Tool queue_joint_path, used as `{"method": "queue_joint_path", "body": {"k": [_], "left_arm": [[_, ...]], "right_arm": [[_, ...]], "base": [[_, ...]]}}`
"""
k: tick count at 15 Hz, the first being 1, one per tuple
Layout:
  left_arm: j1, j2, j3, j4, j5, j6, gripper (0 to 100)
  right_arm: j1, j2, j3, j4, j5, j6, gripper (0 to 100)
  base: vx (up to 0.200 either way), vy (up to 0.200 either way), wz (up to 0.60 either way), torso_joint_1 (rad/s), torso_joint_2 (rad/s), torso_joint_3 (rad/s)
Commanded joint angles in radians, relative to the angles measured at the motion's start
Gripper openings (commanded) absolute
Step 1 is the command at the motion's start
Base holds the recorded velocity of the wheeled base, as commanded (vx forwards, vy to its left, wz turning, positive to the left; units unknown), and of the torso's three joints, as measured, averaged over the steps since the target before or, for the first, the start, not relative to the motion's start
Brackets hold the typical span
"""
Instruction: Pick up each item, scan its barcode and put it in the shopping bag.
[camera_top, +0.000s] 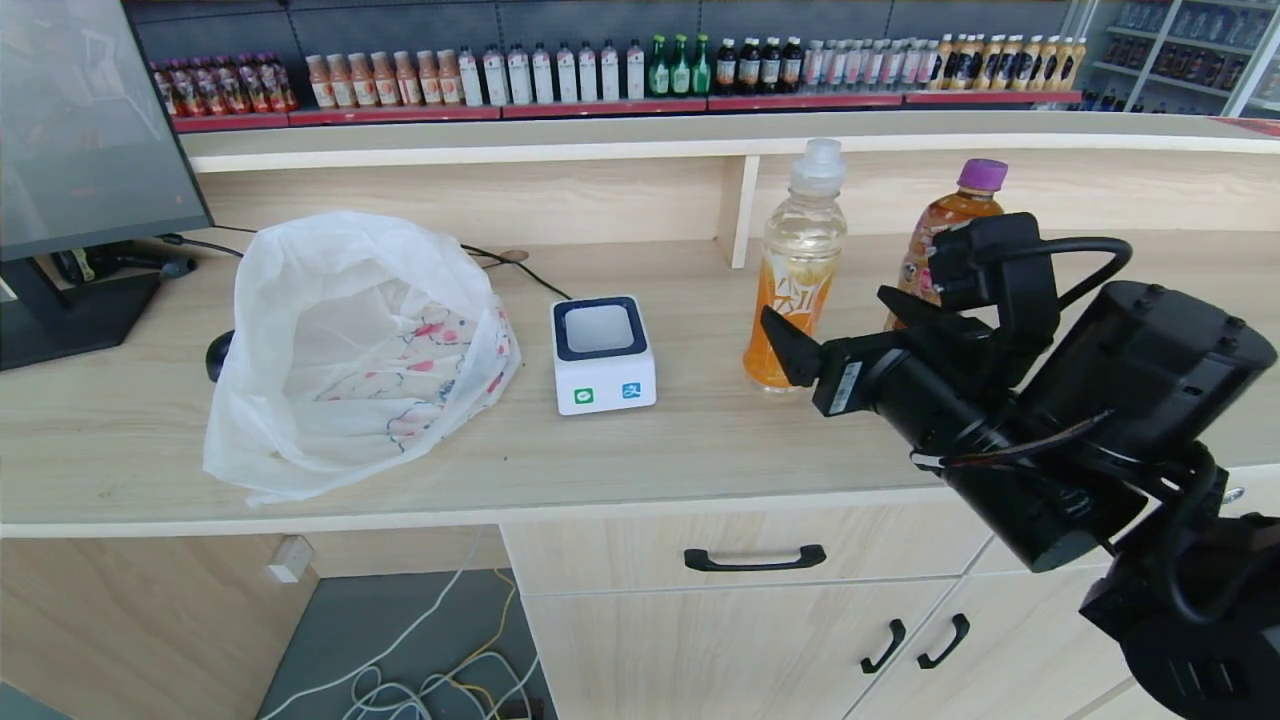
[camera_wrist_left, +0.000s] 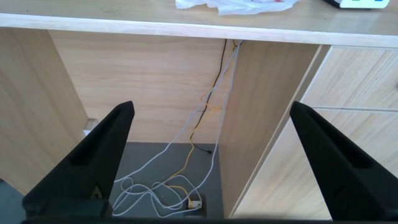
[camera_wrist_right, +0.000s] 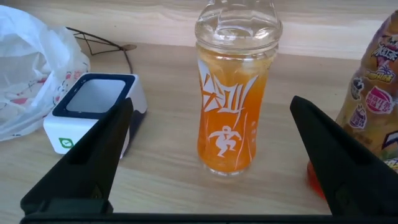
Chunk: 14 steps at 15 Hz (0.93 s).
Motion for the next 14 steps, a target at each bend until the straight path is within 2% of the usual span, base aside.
{"method": "queue_joint_path", "body": {"k": [1, 14], "left_arm": [[0.000, 0.000, 0.000, -0.001, 0.001, 0.000, 100], [0.000, 0.000, 0.000, -0.001, 0.001, 0.000, 100]], "right_arm": [[-0.010, 0.046, -0.039, 0.000, 0.004, -0.001, 100], [-0.081, 0.170, -0.181, -0.001, 0.009, -0.009, 100]], "base": [[0.000, 0.000, 0.00, 0.000, 0.00, 0.000], [0.000, 0.000, 0.00, 0.000, 0.00, 0.000]]}}
